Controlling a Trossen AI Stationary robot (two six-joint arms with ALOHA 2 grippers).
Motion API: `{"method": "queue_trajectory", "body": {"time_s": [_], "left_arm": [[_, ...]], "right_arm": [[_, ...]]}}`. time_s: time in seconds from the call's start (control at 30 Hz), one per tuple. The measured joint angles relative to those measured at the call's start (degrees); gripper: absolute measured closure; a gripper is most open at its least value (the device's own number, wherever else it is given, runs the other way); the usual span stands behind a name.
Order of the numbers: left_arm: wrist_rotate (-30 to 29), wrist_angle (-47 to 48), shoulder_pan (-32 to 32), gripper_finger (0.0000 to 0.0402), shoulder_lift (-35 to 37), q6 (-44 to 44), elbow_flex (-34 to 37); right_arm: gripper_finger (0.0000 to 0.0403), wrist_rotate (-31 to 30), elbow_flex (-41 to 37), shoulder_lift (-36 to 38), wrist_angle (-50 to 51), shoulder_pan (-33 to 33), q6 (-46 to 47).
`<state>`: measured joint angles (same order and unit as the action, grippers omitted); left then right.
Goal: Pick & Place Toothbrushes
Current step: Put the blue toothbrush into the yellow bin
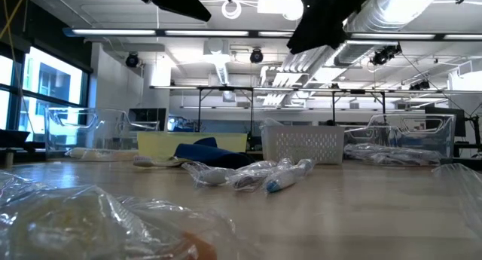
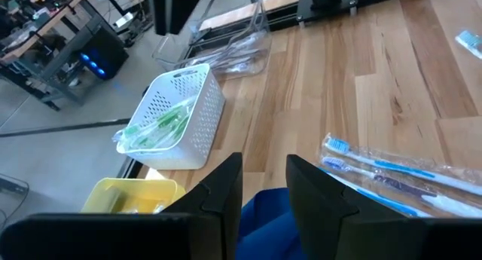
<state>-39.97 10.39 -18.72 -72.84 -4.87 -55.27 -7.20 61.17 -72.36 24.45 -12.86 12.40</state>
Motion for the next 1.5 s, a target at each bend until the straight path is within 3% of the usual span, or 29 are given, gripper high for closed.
{"method": "queue_trajectory", "body": {"time_s": [0.4, 0.67, 0.83, 1.17, 1.33, 1.5], "left_arm": [[0.0, 0.0, 0.0, 0.0302, 0.0, 0.6, 0.0], [0.4, 0.0, 0.0, 0.0302, 0.0, 1.6, 0.0], [5.1, 0.0, 0.0, 0.0302, 0.0, 5.3, 0.0], [20.0, 0.6, 0.0, 0.0302, -0.5, 13.7, 0.0], [21.1, 0.7, 0.0, 0.0302, -1.2, 21.2, -0.1], [21.1, 0.3, 0.0, 0.0302, -2.2, 31.9, 0.0]], "right_arm": [[0.0308, 0.0, 0.0, 0.0, -1.0, 9.5, 1.7], [0.0309, -0.2, 0.0, 0.0, -2.5, 14.7, 10.9], [0.0309, -0.3, 0.0, 0.0, -2.9, 19.8, 14.8], [0.0309, -3.4, 0.0, -0.1, -2.9, 30.1, 23.7], [0.0309, -7.9, 0.0, -0.1, -2.9, 33.4, 23.8], [0.0309, -8.3, 0.0, -0.1, -2.8, 34.6, 23.6]]}}
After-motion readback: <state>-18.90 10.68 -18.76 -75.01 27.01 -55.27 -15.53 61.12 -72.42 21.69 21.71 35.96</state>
